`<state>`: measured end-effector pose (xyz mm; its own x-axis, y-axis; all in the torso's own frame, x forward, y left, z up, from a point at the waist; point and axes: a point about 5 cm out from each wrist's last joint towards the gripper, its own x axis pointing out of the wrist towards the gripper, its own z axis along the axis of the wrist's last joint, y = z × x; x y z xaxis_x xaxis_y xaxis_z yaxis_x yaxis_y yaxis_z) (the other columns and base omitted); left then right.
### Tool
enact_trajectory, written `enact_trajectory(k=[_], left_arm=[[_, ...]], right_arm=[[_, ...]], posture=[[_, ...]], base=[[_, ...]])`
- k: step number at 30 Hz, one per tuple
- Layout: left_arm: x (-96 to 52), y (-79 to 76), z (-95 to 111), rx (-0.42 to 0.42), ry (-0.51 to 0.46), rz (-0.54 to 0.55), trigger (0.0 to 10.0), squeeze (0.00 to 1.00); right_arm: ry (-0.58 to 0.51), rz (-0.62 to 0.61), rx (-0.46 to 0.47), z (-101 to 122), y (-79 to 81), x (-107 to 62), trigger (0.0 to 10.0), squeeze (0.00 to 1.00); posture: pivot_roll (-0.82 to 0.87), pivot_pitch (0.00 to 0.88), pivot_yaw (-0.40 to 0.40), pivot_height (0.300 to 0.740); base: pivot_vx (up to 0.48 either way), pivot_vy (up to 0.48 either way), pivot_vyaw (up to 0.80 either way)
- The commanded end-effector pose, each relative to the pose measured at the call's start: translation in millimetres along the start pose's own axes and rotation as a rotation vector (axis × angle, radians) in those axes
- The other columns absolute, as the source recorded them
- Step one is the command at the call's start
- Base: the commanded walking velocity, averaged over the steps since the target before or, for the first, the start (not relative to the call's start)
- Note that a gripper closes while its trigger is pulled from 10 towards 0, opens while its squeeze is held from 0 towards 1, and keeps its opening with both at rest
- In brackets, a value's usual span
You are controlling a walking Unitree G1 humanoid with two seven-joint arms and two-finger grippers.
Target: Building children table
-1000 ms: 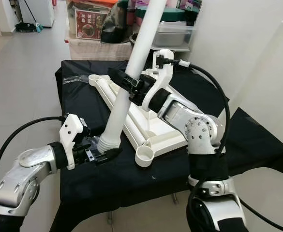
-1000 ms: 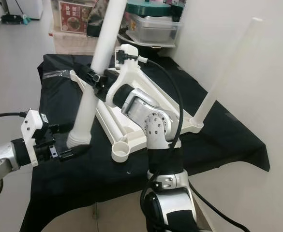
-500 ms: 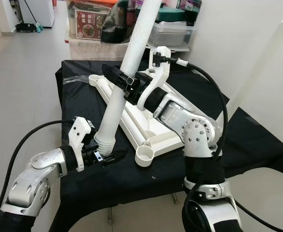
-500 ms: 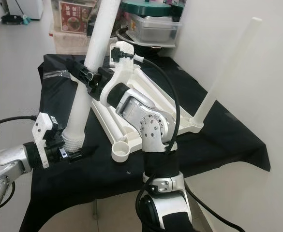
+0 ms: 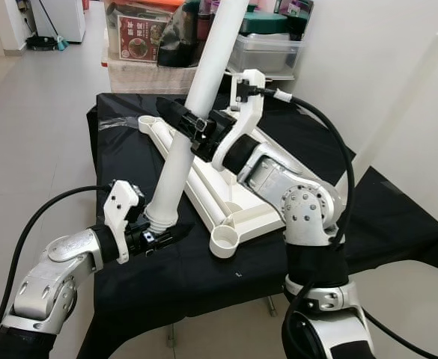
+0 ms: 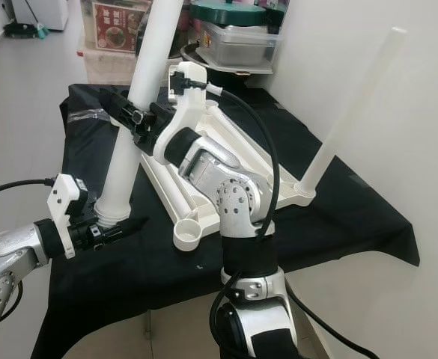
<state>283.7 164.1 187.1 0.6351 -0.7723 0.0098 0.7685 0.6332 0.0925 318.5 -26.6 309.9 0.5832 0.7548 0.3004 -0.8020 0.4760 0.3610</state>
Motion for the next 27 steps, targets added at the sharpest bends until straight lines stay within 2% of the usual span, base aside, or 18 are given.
enact_trajectory(k=[1, 2, 6, 8, 9, 10, 17, 18, 22, 27], left_arm=[[1.9, -4.1, 2, -0.002, -0.016, -0.029, 0.0, 0.0], [1.4, -5.6, 2, -0.001, -0.01, -0.043, 0.0, 0.0], [1.1, -6.7, 2, 0.0, -0.006, -0.052, 0.0, 0.0], [-5.4, -15.9, 5, 0.007, 0.011, -0.14, 0.0, 0.0], [-5.4, -15.9, 5, 0.007, 0.011, -0.14, 0.0, 0.0], [-9.9, -18.3, 7, 0.011, 0.023, -0.172, 0.0, 0.0], [-14.2, -18.4, 7, 0.02, 0.035, -0.185, 0.0, 0.0], [-15.4, -19.6, 6, 0.023, 0.043, -0.193, 0.0, 0.0], [-16.1, -21.7, 4, 0.023, 0.051, -0.205, 0.0, 0.0], [-15.9, -22.4, 1, 0.02, 0.06, -0.208, 0.0, 0.0]], right_arm=[[0.01, 0.018, -0.021, -3, 1.0, -2.6, 0.0, 0.0], [0.027, 0.012, -0.038, -6, -1.1, -3.4, 10.0, 0.0], [0.039, 0.008, -0.05, -7, -2.5, -4.0, 10.0, 0.0], [0.033, 0.081, -0.051, -9, -6.1, -11.4, 10.0, 0.0], [0.033, 0.081, -0.051, -9, -6.1, -11.4, 10.0, 0.0], [0.034, 0.11, -0.035, -10, -8.7, -15.6, 10.0, 1.0], [0.062, 0.137, -0.033, -15, -8.6, -18.2, 10.0, 1.0], [0.072, 0.139, -0.024, -18, -7.7, -17.7, 10.0, 0.0], [0.076, 0.135, -0.005, -22, -6.4, -16.1, 10.0, 0.0], [0.069, 0.148, 0.072, -24, -2.9, -14.3, 10.0, 0.0]], posture=[[0.13, 0.0, -0.13, 0.74], [0.13, 0.0, -0.131, 0.74], [0.13, 0.0, -0.133, 0.74], [0.13, 0.0, -0.134, 0.74], [0.13, 0.0, -0.134, 0.74], [0.14, 0.0, -0.139, 0.74], [0.15, 0.0, -0.143, 0.74], [0.15, 0.0, -0.143, 0.74], [0.15, 0.0, -0.143, 0.74], [0.15, 0.0, -0.143, 0.74]], base=[[0.0, 0.0, 0.0], [0.0, 0.0, 0.0], [0.0, 0.0, 0.0], [0.0, 0.0, 0.0], [0.0, 0.0, 0.0], [0.0, 0.0, 0.0], [0.0, 0.0, 0.0], [0.0, 0.0, 0.0], [0.0, 0.0, 0.0], [0.0, 0.0, 0.0]])
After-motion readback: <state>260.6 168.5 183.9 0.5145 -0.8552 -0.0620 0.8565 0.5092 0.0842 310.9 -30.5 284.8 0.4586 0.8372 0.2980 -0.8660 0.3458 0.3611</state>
